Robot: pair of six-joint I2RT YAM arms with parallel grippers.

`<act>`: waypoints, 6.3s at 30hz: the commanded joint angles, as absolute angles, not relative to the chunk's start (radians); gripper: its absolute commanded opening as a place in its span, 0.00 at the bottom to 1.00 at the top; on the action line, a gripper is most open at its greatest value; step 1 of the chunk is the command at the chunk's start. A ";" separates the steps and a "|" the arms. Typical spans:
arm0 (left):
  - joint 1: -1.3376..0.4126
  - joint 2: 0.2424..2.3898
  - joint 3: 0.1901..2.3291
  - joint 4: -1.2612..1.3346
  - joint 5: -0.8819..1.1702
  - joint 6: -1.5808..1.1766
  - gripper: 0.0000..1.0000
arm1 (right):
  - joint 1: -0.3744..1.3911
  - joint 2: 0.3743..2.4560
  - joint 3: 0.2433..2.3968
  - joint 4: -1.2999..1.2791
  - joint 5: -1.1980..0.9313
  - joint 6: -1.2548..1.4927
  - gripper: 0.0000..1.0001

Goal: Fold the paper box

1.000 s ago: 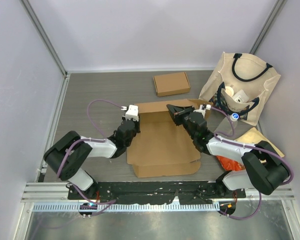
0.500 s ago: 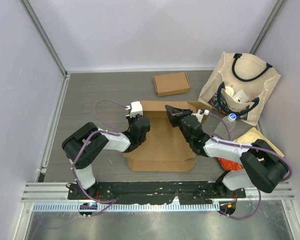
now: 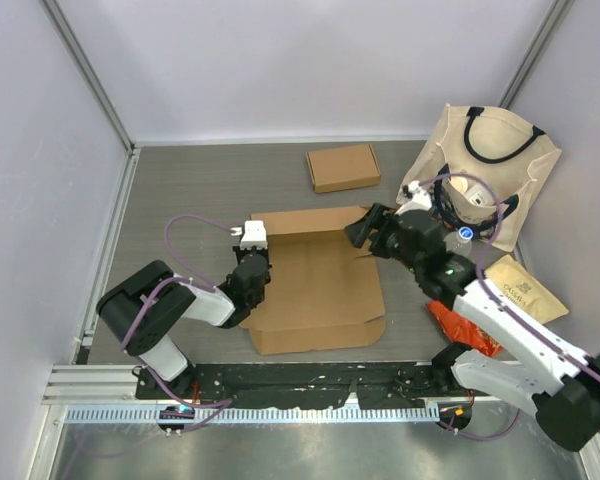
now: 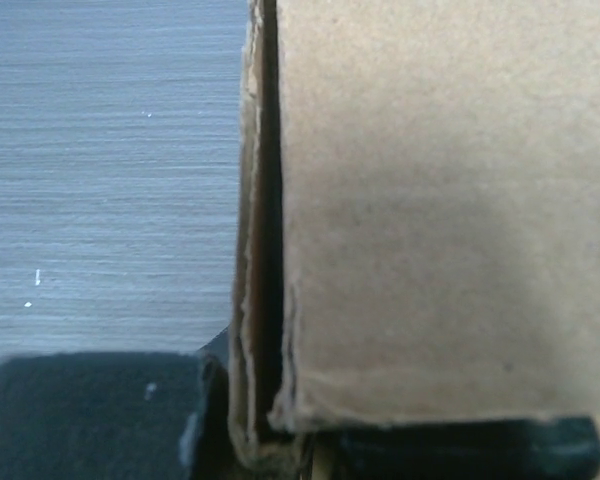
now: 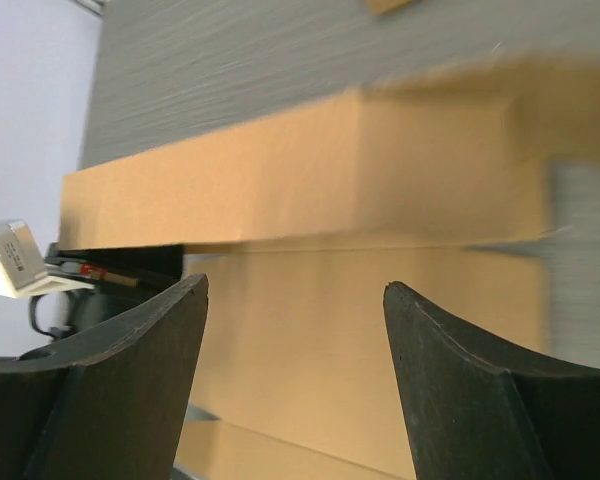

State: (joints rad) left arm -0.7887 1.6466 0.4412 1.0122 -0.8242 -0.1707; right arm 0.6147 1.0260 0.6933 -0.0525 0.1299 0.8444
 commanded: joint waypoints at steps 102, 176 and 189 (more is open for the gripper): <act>-0.698 1.453 0.356 0.884 -0.698 -0.422 0.00 | 0.574 1.676 0.453 0.882 0.129 0.647 0.01; -0.693 1.447 0.325 0.963 -0.698 -0.341 0.00 | 0.479 1.766 1.742 -1.012 0.098 0.528 0.01; -0.693 1.424 0.311 0.946 -0.670 -0.357 0.00 | 0.480 1.620 1.484 -0.686 -0.025 1.077 0.02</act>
State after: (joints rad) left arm -0.6868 1.4555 0.3195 0.8856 -0.7315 -0.2760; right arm 0.4709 1.6791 1.5406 -0.8890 0.0044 0.8303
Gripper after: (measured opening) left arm 0.075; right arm 0.039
